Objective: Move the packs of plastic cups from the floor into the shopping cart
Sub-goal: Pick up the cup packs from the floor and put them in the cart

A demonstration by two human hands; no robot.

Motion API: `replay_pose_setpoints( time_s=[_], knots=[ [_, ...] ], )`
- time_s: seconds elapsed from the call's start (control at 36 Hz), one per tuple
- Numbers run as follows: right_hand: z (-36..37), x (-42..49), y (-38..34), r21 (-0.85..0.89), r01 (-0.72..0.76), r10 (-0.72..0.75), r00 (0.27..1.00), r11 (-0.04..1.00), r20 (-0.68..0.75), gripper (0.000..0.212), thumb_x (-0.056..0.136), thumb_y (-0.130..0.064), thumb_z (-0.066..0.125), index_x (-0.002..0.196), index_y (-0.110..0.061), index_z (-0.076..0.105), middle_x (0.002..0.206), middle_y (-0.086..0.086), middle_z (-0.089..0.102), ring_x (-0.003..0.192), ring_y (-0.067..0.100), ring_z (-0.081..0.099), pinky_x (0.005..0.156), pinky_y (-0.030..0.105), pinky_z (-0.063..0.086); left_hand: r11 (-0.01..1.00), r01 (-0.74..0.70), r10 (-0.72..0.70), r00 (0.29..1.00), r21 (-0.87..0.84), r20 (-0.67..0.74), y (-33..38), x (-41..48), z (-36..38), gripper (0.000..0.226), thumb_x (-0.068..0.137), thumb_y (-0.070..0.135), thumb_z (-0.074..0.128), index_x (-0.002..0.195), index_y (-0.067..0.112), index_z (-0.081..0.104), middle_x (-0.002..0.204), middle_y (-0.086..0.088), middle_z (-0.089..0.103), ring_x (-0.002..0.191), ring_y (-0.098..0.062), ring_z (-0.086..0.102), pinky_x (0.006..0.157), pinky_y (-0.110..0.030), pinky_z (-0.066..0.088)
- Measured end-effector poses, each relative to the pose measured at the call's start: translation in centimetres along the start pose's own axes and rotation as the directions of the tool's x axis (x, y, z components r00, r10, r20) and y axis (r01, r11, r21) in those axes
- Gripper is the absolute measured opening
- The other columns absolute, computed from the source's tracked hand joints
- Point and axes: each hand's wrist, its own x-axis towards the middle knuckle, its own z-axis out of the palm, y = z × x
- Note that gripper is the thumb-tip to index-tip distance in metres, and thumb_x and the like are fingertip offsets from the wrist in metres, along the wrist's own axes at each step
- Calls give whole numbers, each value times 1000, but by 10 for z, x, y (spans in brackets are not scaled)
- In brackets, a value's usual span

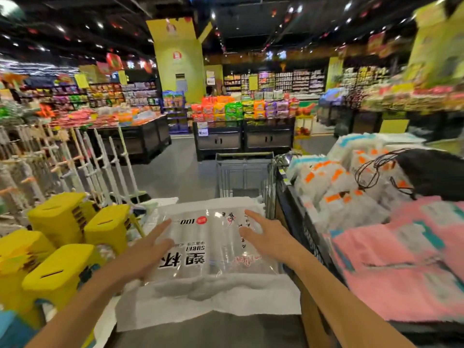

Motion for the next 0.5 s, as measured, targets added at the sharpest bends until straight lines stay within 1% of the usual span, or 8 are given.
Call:
replay_pose_setpoints(
  time_s=[0.03, 0.08, 0.17, 0.22, 0.31, 0.36, 0.42, 0.5],
  knots=[
    [-2, 8, 2, -9, 9, -9, 1000, 1000, -8, 67, 99, -65, 51, 161, -53, 26, 166, 17, 37, 100, 17, 65, 114, 40, 47, 1000, -17, 17, 1000, -7, 14, 3, 13, 1, 53, 98, 47, 43, 145, 57, 20, 155, 6, 34, 128, -22, 46, 105, -38, 37],
    [-5, 27, 8, -25, 4, -5, 1000, 1000, -19, 67, 102, -61, 50, 163, -46, 26, 165, 16, 39, 102, 18, 65, 109, 36, 46, 998, -58, 59, 997, -20, 47, 8, 37, 3, 53, 98, 43, 42, 146, 54, 21, 153, 7, 35, 116, -16, 47, 99, -35, 39],
    [-7, 64, 15, -55, -20, 18, 999, 998, -41, 70, 100, -66, 50, 162, -48, 25, 153, 21, 55, 115, 25, 62, 117, 48, 44, 994, -100, 104, 990, -44, 95, 13, 78, 4, 52, 100, 42, 40, 147, 51, 20, 139, 13, 45, 92, -5, 53, 77, -25, 46],
    [-7, 92, 18, -75, -53, 49, 997, 996, -54, 72, 97, -70, 50, 161, -51, 25, 146, 29, 57, 93, 18, 74, 113, 49, 48, 991, -106, 114, 987, -81, 111, 16, 104, 1, 52, 100, 39, 41, 147, 50, 21, 123, 14, 49, 80, 5, 52, 60, -19, 47],
    [-7, 133, 18, -79, -68, 61, 994, 995, -89, 82, 88, -80, 47, 161, -53, 22, 143, 35, 56, 66, 4, 62, 100, 43, 54, 986, -123, 137, 982, -112, 127, 18, 151, -3, 52, 100, 37, 43, 147, 48, 24, 129, 10, 53, 85, -4, 56, 74, -24, 45],
    [-9, 160, 19, -83, -94, 84, 989, 992, -124, 86, 82, -84, 44, 160, -54, 22, 135, 33, 62, 66, 2, 52, 98, 45, 53, 981, -154, 170, 975, -119, 142, 18, 183, -6, 52, 101, 35, 44, 148, 46, 24, 135, 9, 49, 85, -1, 54, 77, -24, 41],
    [-12, 185, 19, -85, -118, 105, 984, 989, -141, 78, 92, -76, 48, 161, -51, 24, 125, 24, 68, 75, 7, 49, 105, 48, 52, 975, -186, 205, 966, -126, 159, 17, 214, -8, 55, 101, 35, 46, 150, 43, 24, 147, 6, 42, 95, -4, 53, 85, -23, 36],
    [-16, 217, 18, -78, -120, 106, 981, 990, -165, 74, 93, -75, 49, 160, -53, 24, 139, 29, 63, 79, 12, 62, 98, 43, 56, 964, -210, 237, 956, -161, 174, 15, 259, -10, 55, 100, 36, 48, 149, 46, 25, 154, 7, 34, 123, -15, 50, 102, -27, 34]
  ],
)
